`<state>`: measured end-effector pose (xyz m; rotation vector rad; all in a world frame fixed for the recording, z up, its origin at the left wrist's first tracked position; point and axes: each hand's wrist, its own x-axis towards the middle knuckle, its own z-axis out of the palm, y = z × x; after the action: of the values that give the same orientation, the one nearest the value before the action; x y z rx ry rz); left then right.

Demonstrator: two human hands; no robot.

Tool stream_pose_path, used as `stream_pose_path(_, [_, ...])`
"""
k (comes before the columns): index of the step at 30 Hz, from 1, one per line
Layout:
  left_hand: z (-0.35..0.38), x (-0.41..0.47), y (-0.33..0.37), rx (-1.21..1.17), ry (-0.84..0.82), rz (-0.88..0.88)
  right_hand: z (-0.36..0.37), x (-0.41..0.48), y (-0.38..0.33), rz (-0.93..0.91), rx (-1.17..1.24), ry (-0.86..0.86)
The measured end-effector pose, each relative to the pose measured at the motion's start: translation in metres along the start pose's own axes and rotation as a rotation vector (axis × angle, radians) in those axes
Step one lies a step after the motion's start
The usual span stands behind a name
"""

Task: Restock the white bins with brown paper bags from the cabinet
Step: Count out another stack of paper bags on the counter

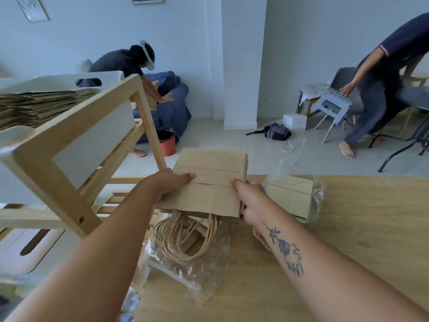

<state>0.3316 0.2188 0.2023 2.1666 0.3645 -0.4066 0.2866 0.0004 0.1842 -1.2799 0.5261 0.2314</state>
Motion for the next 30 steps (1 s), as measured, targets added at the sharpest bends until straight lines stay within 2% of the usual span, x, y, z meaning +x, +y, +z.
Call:
stream_pose_path(5, [0.028, -0.052, 0.007, -0.243, -0.016, 0.042, -0.049, -0.027, -0.015, -0.013, -0.04, -0.074])
stream_pose_path(11, [0.09, -0.115, -0.01, -0.356, 0.03, 0.035, -0.113, -0.059, 0.001, -0.019, -0.114, -0.121])
stream_pose_path(16, [0.139, -0.172, -0.035, -0.42, 0.061, 0.008, -0.151, -0.078, 0.035, 0.017, -0.174, -0.165])
stream_pose_path(24, [0.199, -0.229, -0.1, -0.507, 0.097, -0.2, -0.184, -0.099, 0.107, 0.146, -0.309, -0.23])
stream_pose_path(30, [0.236, -0.235, -0.134, -0.406, 0.048, -0.222, -0.215, -0.11, 0.154, 0.218, -0.414, -0.147])
